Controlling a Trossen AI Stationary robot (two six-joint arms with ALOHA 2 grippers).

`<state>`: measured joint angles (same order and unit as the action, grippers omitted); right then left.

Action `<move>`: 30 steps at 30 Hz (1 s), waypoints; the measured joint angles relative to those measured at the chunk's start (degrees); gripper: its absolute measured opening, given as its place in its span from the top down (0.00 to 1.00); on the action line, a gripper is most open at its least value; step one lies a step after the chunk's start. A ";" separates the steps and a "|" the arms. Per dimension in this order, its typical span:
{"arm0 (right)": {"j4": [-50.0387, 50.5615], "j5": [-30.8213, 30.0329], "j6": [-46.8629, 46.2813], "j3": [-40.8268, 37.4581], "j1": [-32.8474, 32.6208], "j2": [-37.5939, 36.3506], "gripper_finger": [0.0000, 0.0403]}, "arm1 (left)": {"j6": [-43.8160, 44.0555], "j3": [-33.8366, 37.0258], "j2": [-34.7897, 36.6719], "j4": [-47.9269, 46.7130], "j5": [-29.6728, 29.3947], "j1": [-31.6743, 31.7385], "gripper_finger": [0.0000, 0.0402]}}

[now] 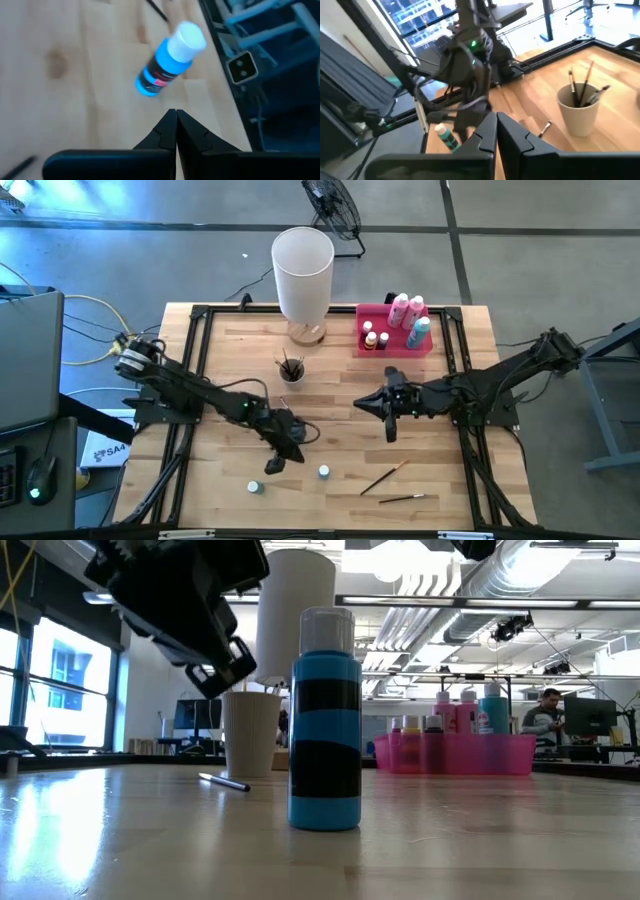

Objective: Pick & Place Paint Supplies
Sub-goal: Put the small blue paint bottle into the pink bin

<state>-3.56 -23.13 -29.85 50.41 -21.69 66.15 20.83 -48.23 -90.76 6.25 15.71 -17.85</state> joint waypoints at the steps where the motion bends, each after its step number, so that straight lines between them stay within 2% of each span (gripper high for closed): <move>1: -0.13 -0.61 0.05 -0.56 0.11 -0.64 0.99 | 0.24 0.00 -0.95 0.92 0.89 -0.04 1.00; 7: -0.13 -2.52 -0.56 -4.74 1.24 -4.52 0.99 | 2.80 0.07 -6.26 6.28 4.70 -0.15 1.00; 12: -0.17 -2.69 -0.58 -6.21 2.38 -6.23 0.99 | 4.92 -0.27 -9.57 12.18 4.92 -0.15 1.00; 18: 0.38 -2.17 0.80 -6.40 4.29 -6.45 0.99 | 5.23 -0.68 -12.55 13.96 5.26 -0.65 1.00; 24: 0.42 1.29 1.41 -6.40 7.00 -6.45 0.99 | 8.12 -0.96 -15.48 19.98 5.98 -1.33 1.00; 30: 0.87 4.59 1.74 -6.38 9.97 -6.43 0.99 | 8.56 -4.15 -18.44 20.60 6.93 -1.32 1.00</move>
<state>-2.69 -18.54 -28.11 44.03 -11.71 59.72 29.39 -52.38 -109.21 26.85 22.63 -19.17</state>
